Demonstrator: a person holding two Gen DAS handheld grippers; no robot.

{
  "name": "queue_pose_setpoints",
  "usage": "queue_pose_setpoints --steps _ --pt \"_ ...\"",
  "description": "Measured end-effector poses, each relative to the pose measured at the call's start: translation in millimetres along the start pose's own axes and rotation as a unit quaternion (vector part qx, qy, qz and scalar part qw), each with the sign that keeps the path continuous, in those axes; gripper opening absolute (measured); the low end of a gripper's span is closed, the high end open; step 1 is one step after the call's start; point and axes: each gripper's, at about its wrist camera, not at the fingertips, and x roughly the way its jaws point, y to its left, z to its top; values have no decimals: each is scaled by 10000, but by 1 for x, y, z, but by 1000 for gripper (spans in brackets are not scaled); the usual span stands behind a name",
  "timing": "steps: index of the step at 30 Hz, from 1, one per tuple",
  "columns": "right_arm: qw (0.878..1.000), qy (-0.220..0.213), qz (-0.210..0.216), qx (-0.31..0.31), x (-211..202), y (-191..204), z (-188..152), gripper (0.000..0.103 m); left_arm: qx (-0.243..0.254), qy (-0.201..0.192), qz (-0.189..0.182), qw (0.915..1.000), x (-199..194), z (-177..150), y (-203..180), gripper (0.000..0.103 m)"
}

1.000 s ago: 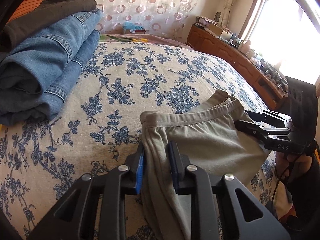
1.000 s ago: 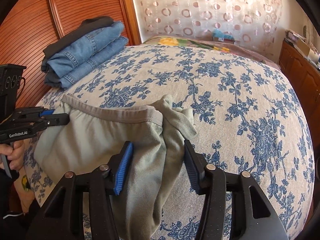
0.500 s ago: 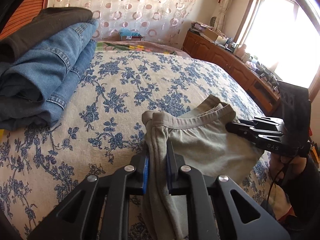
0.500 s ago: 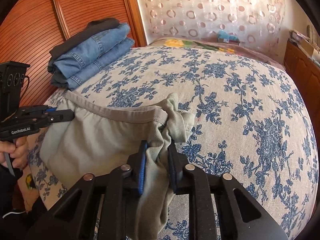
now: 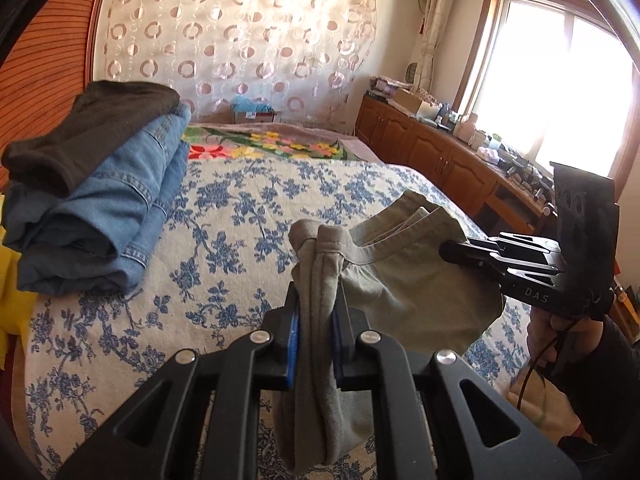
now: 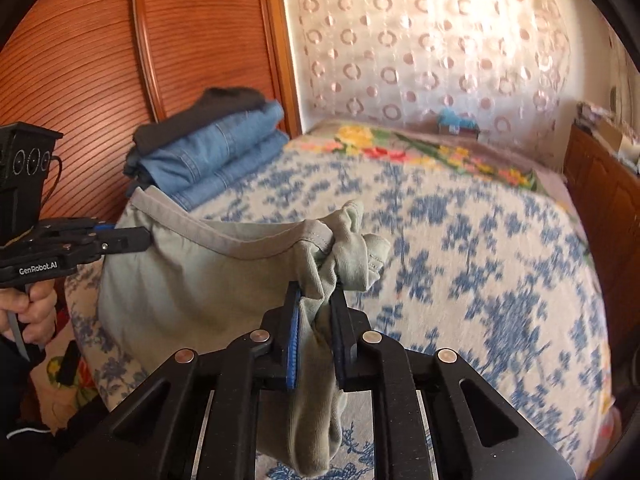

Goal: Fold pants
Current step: 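Lift the folded shorts with both grippers and carry them onto the jeans stack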

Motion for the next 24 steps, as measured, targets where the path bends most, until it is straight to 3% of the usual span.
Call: queue_pose_setpoints --steps 9,24 --pt "9992 -304 34 -247 -6 12 36 11 -9 -408 236 9989 -26 14 10 9" --pt "9968 -557 204 -536 0 40 72 11 25 -732 636 9953 -57 22 26 9"
